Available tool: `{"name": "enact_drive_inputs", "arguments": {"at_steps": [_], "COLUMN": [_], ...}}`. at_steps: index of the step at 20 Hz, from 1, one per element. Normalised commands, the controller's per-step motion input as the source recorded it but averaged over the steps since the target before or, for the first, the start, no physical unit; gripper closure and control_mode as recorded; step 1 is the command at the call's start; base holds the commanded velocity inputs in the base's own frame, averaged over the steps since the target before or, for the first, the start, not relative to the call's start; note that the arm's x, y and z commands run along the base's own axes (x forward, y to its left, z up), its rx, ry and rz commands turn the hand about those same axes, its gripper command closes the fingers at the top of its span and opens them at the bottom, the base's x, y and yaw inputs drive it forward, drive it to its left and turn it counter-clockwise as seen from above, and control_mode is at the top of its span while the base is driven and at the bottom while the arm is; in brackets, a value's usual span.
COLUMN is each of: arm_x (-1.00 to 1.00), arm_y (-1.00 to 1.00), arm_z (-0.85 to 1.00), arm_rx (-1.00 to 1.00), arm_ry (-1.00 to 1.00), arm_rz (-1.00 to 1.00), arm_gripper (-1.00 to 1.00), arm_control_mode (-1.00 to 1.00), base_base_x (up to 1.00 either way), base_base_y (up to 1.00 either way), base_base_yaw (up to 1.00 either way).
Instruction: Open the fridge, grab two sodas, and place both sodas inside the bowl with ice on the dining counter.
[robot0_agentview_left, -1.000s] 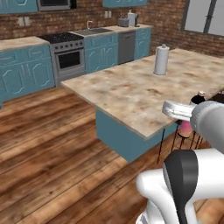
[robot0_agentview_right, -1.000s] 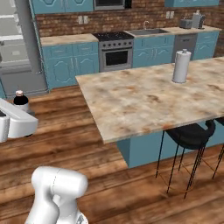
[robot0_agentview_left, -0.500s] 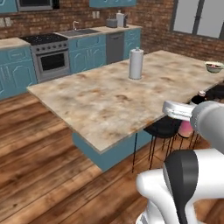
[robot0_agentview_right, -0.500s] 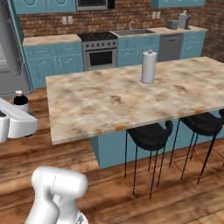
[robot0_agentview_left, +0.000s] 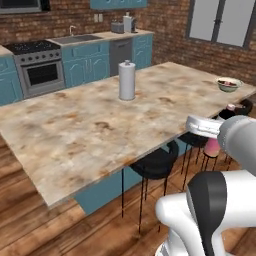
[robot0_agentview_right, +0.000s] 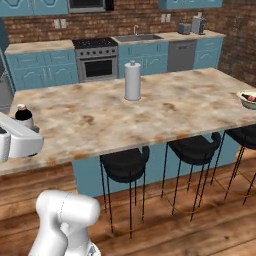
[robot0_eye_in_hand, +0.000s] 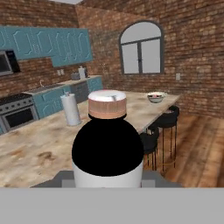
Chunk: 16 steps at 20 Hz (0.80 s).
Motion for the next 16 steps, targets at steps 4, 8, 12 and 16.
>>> {"name": "enact_drive_inputs", "arguments": {"at_steps": [4, 8, 12, 16], "arm_x": [0.0, 0.0, 0.0, 0.0], "arm_y": [0.0, 0.0, 0.0, 0.0], "arm_z": [0.0, 0.0, 0.0, 0.0], "arm_rx": [0.0, 0.0, 0.0, 0.0], "arm_ry": [0.0, 0.0, 0.0, 0.0], "arm_rz": [0.0, 0.0, 0.0, 0.0], "arm_gripper": [1.0, 1.0, 1.0, 1.0], "arm_control_mode": [1.0, 1.0, 1.0, 1.0], "base_base_x": [0.39, 0.39, 0.42, 0.47], "base_base_y": [-1.0, -1.0, -1.0, -1.0], "base_base_yaw": [0.06, 0.07, 0.08, 0.09]}}
